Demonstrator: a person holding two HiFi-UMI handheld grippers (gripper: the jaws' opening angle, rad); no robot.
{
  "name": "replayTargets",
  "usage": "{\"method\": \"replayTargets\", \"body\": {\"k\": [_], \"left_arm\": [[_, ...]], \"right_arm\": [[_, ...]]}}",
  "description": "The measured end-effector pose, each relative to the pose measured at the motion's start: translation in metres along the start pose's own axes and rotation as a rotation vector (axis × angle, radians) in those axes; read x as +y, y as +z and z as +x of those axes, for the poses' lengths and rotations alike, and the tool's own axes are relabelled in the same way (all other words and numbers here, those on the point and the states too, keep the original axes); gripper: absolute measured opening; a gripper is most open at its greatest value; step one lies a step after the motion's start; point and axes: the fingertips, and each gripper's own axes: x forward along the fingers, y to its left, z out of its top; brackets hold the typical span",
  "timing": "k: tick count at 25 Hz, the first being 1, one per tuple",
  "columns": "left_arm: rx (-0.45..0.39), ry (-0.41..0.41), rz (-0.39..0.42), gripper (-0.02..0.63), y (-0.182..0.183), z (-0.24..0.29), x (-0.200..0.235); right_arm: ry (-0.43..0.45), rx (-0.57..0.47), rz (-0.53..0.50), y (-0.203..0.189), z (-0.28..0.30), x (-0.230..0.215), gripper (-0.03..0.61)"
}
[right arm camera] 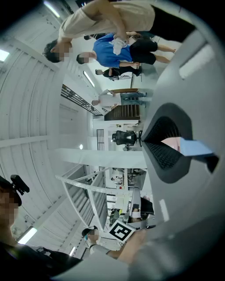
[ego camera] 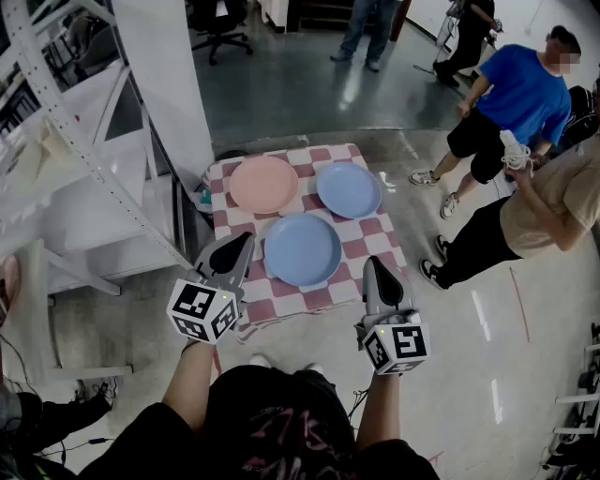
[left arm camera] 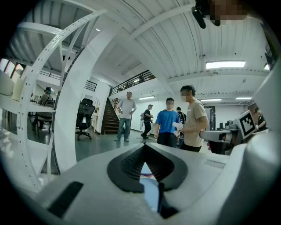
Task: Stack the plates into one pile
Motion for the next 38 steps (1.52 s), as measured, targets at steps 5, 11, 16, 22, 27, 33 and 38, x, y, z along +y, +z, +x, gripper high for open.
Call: {"method": "replayTargets", "body": {"k": [5, 11, 16, 22, 27, 33, 38], "left_arm": [[0.001, -0.004, 0.007, 0.002, 0.001, -0.003, 0.002], [0.013, -0.002, 0.024, 0.002, -0.004, -0.005, 0.003], [0.023, -0.005, 0.012, 0.002, -0.01, -0.009, 0.004], [0.029, -0.023, -0.002, 0.002, -0.015, -0.015, 0.002], [0.033, -0.025, -0.007, 0.002, -0.016, -0.022, 0.006], [0.031, 0.001, -0.029, 0.002, -0.022, -0.028, 0.017], [0.027, 0.03, -0.018, 0.002, -0.024, -0.023, 0.025]], "right_arm": [[-0.002, 0.007, 0.006, -0.003, 0.002, 0.003, 0.006], [-0.007, 0.006, 0.022, -0.005, 0.002, 0.0, 0.006], [-0.002, -0.017, 0.043, -0.002, -0.003, 0.002, 0.008], [-0.016, -0.006, 0.041, -0.004, -0.01, 0.006, 0.009], [-0.031, -0.007, 0.057, -0.002, -0.012, 0.009, 0.009], [-0.03, -0.009, 0.077, -0.003, -0.007, 0.009, 0.009], [-0.026, -0.003, 0.083, -0.008, 0.002, 0.001, 0.009]]}}
